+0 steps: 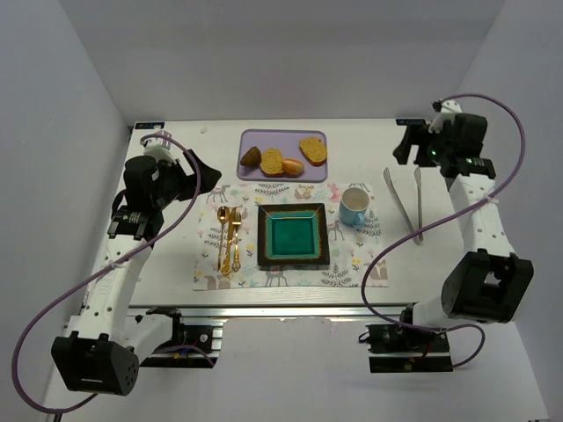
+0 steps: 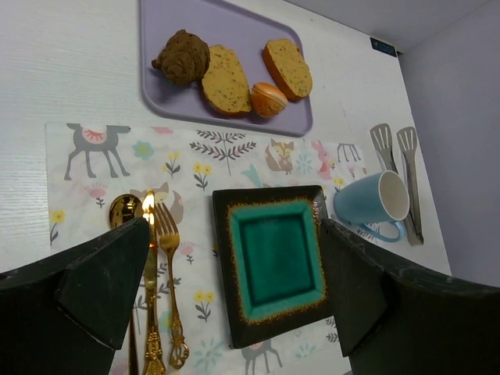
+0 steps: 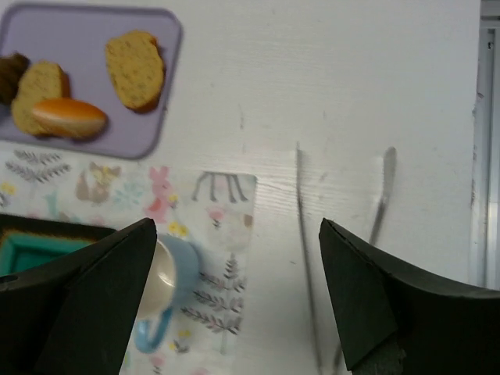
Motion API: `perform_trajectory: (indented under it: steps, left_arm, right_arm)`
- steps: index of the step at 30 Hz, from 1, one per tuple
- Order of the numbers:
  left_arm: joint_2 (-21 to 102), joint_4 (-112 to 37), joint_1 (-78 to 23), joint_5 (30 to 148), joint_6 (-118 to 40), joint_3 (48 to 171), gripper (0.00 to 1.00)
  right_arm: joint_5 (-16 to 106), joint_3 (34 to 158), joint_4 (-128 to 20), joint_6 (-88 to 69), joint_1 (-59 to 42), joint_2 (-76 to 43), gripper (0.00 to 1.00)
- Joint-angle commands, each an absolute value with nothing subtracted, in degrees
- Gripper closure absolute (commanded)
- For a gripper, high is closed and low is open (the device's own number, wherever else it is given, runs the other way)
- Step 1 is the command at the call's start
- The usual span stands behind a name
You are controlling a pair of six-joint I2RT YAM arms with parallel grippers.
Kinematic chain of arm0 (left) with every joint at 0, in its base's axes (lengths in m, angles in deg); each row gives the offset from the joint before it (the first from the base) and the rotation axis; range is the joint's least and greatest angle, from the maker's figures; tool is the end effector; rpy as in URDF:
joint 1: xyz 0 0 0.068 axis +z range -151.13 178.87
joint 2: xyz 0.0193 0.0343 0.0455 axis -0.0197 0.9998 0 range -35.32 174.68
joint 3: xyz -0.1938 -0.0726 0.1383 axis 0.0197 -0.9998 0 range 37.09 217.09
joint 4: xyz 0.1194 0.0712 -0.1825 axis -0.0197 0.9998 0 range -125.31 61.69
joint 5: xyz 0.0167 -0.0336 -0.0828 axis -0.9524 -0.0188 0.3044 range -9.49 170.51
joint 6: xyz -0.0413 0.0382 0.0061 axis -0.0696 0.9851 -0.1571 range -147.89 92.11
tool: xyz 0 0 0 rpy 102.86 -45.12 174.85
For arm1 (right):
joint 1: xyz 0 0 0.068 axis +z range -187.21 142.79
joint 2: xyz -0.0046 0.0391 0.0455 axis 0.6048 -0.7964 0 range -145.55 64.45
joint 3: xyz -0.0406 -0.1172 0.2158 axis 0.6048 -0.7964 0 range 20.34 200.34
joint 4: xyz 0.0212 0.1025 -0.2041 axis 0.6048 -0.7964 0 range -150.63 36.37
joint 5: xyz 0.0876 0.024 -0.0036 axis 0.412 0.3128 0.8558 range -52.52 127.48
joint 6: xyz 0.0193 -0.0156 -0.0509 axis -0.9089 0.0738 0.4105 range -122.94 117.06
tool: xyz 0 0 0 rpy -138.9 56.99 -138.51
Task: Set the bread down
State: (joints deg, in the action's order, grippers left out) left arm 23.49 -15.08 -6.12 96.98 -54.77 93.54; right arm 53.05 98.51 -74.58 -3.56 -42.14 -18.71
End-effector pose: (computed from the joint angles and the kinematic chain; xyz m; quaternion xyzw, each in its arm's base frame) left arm 0.2104 -0.0296 0.3264 -0.0782 0.8234 -0.2653 0.4954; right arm 0.3069 -0.0157 0.3435 -0.0311 0.8424 0.0951 0.5295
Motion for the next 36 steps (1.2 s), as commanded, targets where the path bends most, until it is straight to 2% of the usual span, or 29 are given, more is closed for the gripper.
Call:
perform_trajectory:
  steps: [1, 2, 4, 5, 6, 7, 8, 9, 10, 11, 12, 13, 15, 16, 25, 36]
  left_arm:
    - [20.8, -15.7, -6.0, 99.5, -55.5, 92.9, 0.03]
    - [20.5, -15.7, -6.1, 99.4, -55.5, 92.6, 0.03]
    - [19.4, -15.8, -6.1, 99.4, -55.5, 91.9, 0.06]
    - [19.3, -15.8, -6.0, 99.5, -55.6, 91.2, 0.14]
    - [18.5, -15.8, -6.0, 99.8, -55.6, 90.8, 0.21]
    - [18.3, -15.7, -6.0, 100.0, -55.7, 90.4, 0.45]
    - [17.9, -15.7, -6.1, 100.2, -55.9, 89.6, 0.60]
    - [17.3, -15.8, -6.1, 100.3, -56.1, 89.1, 0.72]
    - [17.0, -15.7, -6.0, 100.5, -56.2, 88.7, 0.77]
    - [16.6, -15.8, -6.1, 100.6, -56.3, 87.8, 0.75]
    - [16.4, -15.8, -6.1, 100.7, -56.5, 87.5, 0.68]
    - [15.7, -15.7, -6.1, 100.8, -56.6, 87.2, 0.55]
    - [15.0, -16.1, -6.0, 100.8, -57.3, 85.6, 0.24]
    - [14.3, -16.3, -6.1, 100.8, -57.6, 85.0, 0.21]
    - [14.5, -15.5, -6.1, 101.0, -57.3, 83.7, 0.17]
    - [15.3, -14.7, -6.0, 100.5, -57.1, 83.1, 0.17]
  right_arm:
    - [63.4, 91.7, -71.2, 6.1, -47.8, -14.8, 0.11]
    - [65.8, 91.1, -71.9, 9.4, -49.7, -14.7, 0.11]
    - [65.2, 91.0, -72.9, 10.9, -50.7, -16.8, 0.24]
    - [64.7, 92.8, -74.1, 11.4, -52.0, -18.2, 0.34]
    - [64.8, 94.0, -77.3, 11.7, -52.9, -21.0, 0.64]
    - [66.3, 94.9, -78.8, 12.4, -53.9, -22.2, 0.82]
    - [66.6, 96.2, -80.5, 13.5, -55.3, -24.1, 0.97]
    - [66.5, 96.4, -81.1, 14.7, -55.8, -24.8, 0.95]
    - [65.7, 96.3, -81.6, 16.1, -55.9, -25.4, 0.87]
    - [64.9, 95.9, -81.8, 18.8, -56.0, -26.4, 0.47]
    - [63.9, 95.9, -83.5, 20.0, -56.0, -27.0, 0.24]
    - [62.2, 96.0, -84.6, 21.3, -56.0, -27.7, 0.13]
    - [59.5, 94.9, -85.4, 22.5, -56.0, -29.0, 0.11]
    - [57.2, 94.1, -85.0, 23.0, -56.0, -29.2, 0.11]
    - [53.4, 83.1, -79.6, 27.6, -54.9, -29.0, 0.11]
    - [49.2, 81.1, -73.5, 27.3, -52.7, -35.6, 0.11]
